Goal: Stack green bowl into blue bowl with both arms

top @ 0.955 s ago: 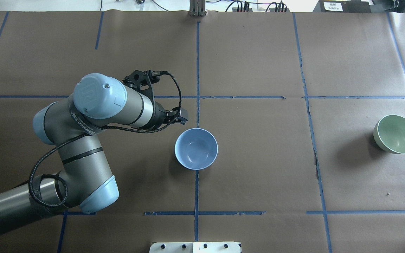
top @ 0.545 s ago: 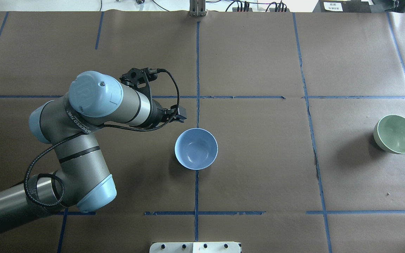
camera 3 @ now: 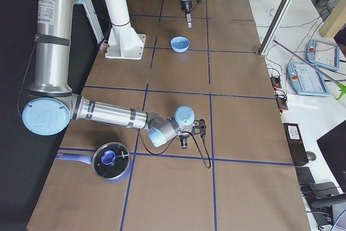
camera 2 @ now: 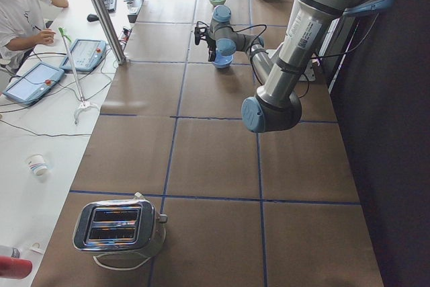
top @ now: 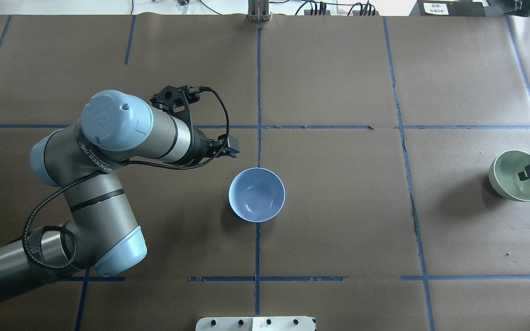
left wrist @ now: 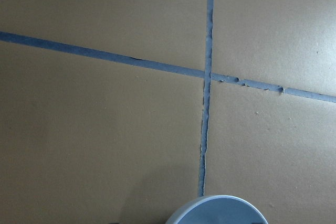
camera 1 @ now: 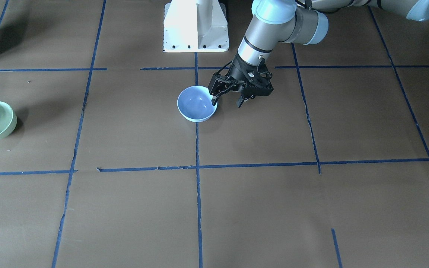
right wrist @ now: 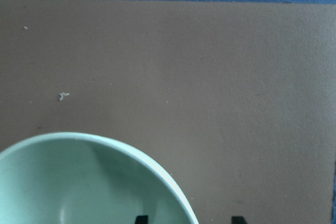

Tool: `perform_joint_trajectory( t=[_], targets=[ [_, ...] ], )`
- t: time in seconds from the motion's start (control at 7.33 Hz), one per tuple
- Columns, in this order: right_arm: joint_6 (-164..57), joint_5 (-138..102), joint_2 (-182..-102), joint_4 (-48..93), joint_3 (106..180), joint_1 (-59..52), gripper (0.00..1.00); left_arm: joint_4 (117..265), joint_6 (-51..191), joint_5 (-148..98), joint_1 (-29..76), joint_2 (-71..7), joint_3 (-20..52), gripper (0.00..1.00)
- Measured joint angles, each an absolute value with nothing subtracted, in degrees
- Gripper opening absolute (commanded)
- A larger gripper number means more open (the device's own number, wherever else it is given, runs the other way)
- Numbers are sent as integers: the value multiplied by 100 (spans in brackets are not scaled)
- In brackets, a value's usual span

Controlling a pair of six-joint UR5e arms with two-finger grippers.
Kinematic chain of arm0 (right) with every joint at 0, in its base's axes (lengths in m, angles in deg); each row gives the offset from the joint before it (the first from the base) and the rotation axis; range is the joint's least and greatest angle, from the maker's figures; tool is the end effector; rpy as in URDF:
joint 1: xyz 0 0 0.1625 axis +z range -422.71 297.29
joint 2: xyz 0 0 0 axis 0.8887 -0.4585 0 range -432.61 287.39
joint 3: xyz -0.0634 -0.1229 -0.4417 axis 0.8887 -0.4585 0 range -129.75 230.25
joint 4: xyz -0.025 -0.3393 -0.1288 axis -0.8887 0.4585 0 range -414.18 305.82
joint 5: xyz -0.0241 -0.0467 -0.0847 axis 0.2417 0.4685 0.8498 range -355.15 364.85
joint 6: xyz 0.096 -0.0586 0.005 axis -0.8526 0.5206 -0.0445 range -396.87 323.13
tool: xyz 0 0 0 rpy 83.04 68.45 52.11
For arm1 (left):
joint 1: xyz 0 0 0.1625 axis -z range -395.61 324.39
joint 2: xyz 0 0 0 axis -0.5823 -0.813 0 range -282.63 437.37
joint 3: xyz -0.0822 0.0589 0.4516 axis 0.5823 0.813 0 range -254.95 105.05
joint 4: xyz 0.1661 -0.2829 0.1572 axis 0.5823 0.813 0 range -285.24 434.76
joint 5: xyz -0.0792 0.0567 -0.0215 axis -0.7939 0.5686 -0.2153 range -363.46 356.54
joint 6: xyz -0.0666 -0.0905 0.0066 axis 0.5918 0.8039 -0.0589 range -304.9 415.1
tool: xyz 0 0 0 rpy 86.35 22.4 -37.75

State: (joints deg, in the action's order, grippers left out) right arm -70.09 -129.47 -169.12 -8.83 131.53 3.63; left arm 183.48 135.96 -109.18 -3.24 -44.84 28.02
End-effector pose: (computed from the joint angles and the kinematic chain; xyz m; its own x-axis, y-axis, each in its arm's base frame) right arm -0.1106 -0.3889 0.7324 0.6245 -0.0662 0.7782 0.0088 0.9969 0.0778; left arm 0.4741 -0.4222 0.2720 0.4159 -0.0826 -0.9056 0.2469 0.9687 0.0250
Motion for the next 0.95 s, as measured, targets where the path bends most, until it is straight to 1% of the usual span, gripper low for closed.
perform_joint_trajectory(
  t=[0.27, 0.41, 0.68, 0.82, 0.95],
  targets=[
    [-7047, -13099, -16929, -896, 13400, 359, 0, 18350, 13596, -10921, -281, -4480, 2865, 87],
    [-7086, -13287, -16947, -882, 13687, 361, 0, 18356, 13600, -10924, -206, -4477, 2985, 87],
    [-7831, -13679, -16922, -846, 14665, 199, 0, 18364, 13725, -10927, 21, -4463, 3380, 87],
    [-8536, -13736, -16766, -839, 15128, -65, 0, 18365, 13775, -10930, 138, -4438, 3549, 87],
    [-9456, -13646, -16398, -838, 15412, -448, 0, 18368, 13794, -10965, 263, -4387, 3683, 87]
  ],
)
